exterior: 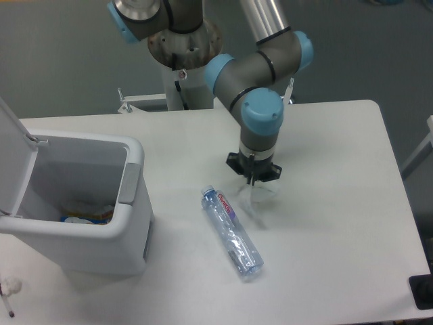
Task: Place the trash in the trash can
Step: 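Close the gripper on the white tissue and lift it, then carry the tissue over the trash bin and open the gripper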
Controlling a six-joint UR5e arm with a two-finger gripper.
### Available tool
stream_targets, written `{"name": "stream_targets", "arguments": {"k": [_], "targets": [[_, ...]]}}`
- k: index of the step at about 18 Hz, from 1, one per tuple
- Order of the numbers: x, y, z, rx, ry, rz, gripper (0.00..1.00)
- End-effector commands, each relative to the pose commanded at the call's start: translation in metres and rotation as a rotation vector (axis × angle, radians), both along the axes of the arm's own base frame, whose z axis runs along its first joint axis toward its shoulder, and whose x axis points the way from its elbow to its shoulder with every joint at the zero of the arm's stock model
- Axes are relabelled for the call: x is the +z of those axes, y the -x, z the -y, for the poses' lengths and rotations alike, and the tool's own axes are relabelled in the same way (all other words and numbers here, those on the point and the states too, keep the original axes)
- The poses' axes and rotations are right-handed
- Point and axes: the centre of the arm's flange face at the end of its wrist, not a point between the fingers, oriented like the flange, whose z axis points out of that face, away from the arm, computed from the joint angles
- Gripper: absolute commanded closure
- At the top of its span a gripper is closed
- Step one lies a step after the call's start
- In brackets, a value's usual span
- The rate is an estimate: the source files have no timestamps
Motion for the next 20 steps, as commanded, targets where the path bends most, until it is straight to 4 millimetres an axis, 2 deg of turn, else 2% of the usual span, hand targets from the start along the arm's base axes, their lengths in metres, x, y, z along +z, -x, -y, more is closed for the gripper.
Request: {"name": "stream_targets", "arguments": {"k": [4, 7, 13, 15, 17, 20], "targets": [[0.054, 0.019, 0.001, 0.085, -0.144, 0.017, 1.00], [0.100, 0.010, -0.009, 0.151, -0.253, -0.005, 1.00], [0.224, -0.034, -0.029, 0.229, -0.558, -0.013, 1.00], [0.254, -0.056, -0.042, 0.249, -0.611, -0.009, 1.00], [0.271, -0.084, -0.063, 0.239, -0.637, 0.007, 1.00], [0.282, -0.136, -0.093, 0.206, -0.650, 0.045, 1.00]]}}
